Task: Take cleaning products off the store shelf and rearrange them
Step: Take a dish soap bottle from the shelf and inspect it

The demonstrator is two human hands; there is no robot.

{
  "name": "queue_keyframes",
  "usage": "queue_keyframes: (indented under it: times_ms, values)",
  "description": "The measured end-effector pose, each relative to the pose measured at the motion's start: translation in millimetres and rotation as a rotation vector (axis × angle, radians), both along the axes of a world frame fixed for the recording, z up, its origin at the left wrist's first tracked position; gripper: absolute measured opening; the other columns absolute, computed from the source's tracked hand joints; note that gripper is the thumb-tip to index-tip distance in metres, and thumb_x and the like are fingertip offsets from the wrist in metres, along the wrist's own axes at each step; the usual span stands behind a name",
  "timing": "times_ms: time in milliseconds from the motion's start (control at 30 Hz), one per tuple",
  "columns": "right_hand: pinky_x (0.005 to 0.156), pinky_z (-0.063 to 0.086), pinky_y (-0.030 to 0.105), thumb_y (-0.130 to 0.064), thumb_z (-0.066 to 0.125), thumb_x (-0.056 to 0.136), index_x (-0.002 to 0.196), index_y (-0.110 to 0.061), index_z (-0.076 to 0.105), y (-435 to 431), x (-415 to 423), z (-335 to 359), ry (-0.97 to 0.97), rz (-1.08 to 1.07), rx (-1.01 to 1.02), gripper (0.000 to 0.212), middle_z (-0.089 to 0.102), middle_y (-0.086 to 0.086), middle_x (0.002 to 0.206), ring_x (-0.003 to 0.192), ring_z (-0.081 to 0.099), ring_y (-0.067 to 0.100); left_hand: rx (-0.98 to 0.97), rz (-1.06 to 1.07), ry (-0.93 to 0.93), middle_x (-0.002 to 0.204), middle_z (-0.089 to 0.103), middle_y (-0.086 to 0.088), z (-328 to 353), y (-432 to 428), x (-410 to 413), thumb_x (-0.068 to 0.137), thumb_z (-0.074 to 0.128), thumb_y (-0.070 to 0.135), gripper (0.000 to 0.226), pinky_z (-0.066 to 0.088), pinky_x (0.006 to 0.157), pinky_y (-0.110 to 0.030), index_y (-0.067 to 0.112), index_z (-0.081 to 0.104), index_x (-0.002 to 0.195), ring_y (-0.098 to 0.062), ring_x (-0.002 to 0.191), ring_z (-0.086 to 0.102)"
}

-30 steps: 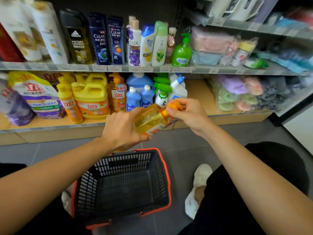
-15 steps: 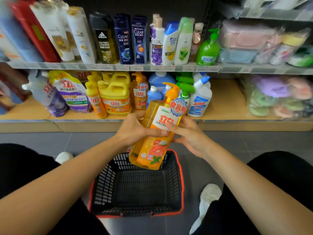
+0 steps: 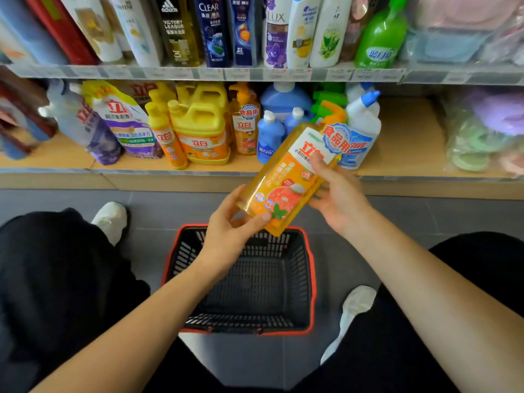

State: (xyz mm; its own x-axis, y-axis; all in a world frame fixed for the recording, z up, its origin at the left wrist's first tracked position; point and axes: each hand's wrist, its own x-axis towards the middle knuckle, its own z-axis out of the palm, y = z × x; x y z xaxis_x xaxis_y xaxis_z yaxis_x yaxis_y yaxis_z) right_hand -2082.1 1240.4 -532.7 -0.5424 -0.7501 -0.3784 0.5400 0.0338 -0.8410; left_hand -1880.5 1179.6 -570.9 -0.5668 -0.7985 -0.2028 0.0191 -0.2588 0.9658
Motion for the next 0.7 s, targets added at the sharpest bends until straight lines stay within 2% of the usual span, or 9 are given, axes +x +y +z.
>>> queue_keyframes:
  times_ms: [67,133,267,367,467,533,600,700]
  values:
    - [0.069,0.061,0.043,-0.034,0.075,0.085,0.118,-0.021,0.068,-1.1,0.7,-3.7,-0.045,-0.003,0.022,0.036,0.077,0.005,0.106,0.088,0.075,0.025,-0.107,0.033,-0.005,0.114,0.075,0.005,-2.2,1.2,1.3,0.071,0.086,0.025,0.08,0.058,0.083,-0.028,0.021,0.052,0.143,-0.012,0.099,0.072]
    - [0.067,0.061,0.043,-0.036,0.076,0.083,0.112,-0.022,0.07,-2.0,3.1,-6.4,-0.076,0.007,0.042,0.033,0.077,0.006,0.105,0.088,0.076,0.025,-0.175,0.026,-0.01,0.117,0.073,0.007,-2.0,-1.4,3.9,0.069,0.088,0.028,0.085,0.057,0.084,-0.025,0.023,0.051,0.145,-0.011,0.104,0.071]
    - [0.068,0.062,0.047,-0.034,0.077,0.085,0.111,-0.021,0.069,0.6,9.5,-11.9,-0.114,-0.025,0.089,0.031,0.078,0.006,0.104,0.091,0.076,0.025,-0.301,-0.018,-0.081,0.138,0.058,0.0,-0.8,-7.9,2.7,0.061,0.092,0.034,0.089,0.059,0.09,-0.037,0.033,0.053,0.141,-0.016,0.119,0.065]
    - [0.067,0.062,0.048,-0.037,0.077,0.085,0.114,-0.019,0.067,5.8,11.9,-11.9,-0.171,-0.059,0.106,0.036,0.077,0.009,0.105,0.091,0.076,0.028,-0.138,0.002,-0.109,0.132,0.063,0.003,-0.1,-13.3,-1.6,0.056,0.094,0.033,0.095,0.059,0.088,-0.036,0.03,0.052,0.14,-0.016,0.112,0.068]
    - [0.073,0.063,0.048,-0.041,0.072,0.088,0.12,-0.017,0.064,8.9,14.3,-11.3,-0.217,-0.025,0.094,0.041,0.076,0.011,0.109,0.096,0.075,0.029,0.115,-0.001,-0.054,0.117,0.074,-0.008,1.7,-19.0,-2.0,0.05,0.095,0.035,0.09,0.059,0.089,-0.045,0.012,0.059,0.129,-0.029,0.11,0.071]
    - [0.074,0.062,0.045,-0.042,0.068,0.09,0.122,-0.016,0.062,12.9,15.3,-10.0,-0.2,0.074,0.101,0.042,0.075,0.014,0.113,0.1,0.074,0.031,0.131,0.03,-0.014,0.114,0.075,-0.01,4.0,-22.6,1.7,0.053,0.095,0.032,0.082,0.061,0.084,-0.048,0.01,0.062,0.125,-0.031,0.106,0.073]
    - [0.075,0.062,0.044,-0.039,0.068,0.091,0.12,-0.015,0.064,20.8,14.7,-4.6,-0.091,0.225,0.183,0.037,0.074,0.017,0.113,0.097,0.074,0.034,0.053,0.085,-0.022,0.111,0.076,-0.008,12.2,-28.0,7.8,0.054,0.094,0.033,0.077,0.062,0.075,-0.042,0.013,0.065,0.122,-0.03,0.101,0.074]
    - [0.072,0.063,0.039,-0.028,0.072,0.092,0.108,-0.016,0.07,33.2,11.4,7.9,0.306,0.376,0.316,0.02,0.075,0.017,0.106,0.081,0.077,0.028,-0.154,0.144,-0.113,0.103,0.077,-0.003,30.7,-41.1,18.9,0.051,0.094,0.037,0.075,0.058,0.068,-0.032,0.015,0.067,0.117,-0.022,0.095,0.075]
